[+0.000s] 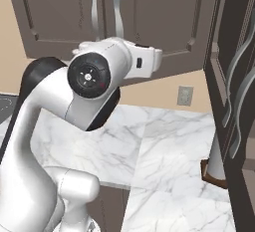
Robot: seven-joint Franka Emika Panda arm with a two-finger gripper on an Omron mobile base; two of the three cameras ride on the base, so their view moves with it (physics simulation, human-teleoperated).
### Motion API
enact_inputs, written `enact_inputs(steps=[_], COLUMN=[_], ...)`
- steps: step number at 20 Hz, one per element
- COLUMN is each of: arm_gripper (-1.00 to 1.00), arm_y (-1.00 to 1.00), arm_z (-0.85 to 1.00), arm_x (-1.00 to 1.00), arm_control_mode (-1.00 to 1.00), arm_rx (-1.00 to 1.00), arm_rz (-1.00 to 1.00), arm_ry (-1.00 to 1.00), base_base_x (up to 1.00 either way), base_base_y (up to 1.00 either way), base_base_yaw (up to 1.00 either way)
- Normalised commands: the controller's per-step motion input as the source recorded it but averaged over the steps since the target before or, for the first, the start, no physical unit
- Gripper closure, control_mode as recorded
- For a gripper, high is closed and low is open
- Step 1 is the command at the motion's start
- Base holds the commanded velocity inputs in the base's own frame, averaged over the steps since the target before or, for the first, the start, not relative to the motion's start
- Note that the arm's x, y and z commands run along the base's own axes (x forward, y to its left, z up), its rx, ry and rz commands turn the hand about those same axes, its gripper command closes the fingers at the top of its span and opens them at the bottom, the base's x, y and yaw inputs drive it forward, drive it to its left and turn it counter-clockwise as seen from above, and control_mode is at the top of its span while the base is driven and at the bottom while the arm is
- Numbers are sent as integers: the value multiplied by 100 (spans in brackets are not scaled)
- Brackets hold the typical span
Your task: Move the mayonnaise and mustard from the cabinet to the dining counter.
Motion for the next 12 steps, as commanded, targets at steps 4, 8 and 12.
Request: enact_inputs(steps=[4,8,12], arm_gripper=[-100,-100,-100], arm_y=[38,100,100], arm_z=[13,0,-5], arm_x=[-58,-9,24], arm_control_mode=[-100,-100,-100], arm_rx=[-6,-18,-30], arm_rz=[-18,-30,-37], arm_ry=[0,0,9], base_base_x=[0,0,0], base_base_y=[0,0,0], base_base_yaw=[0,0,0])
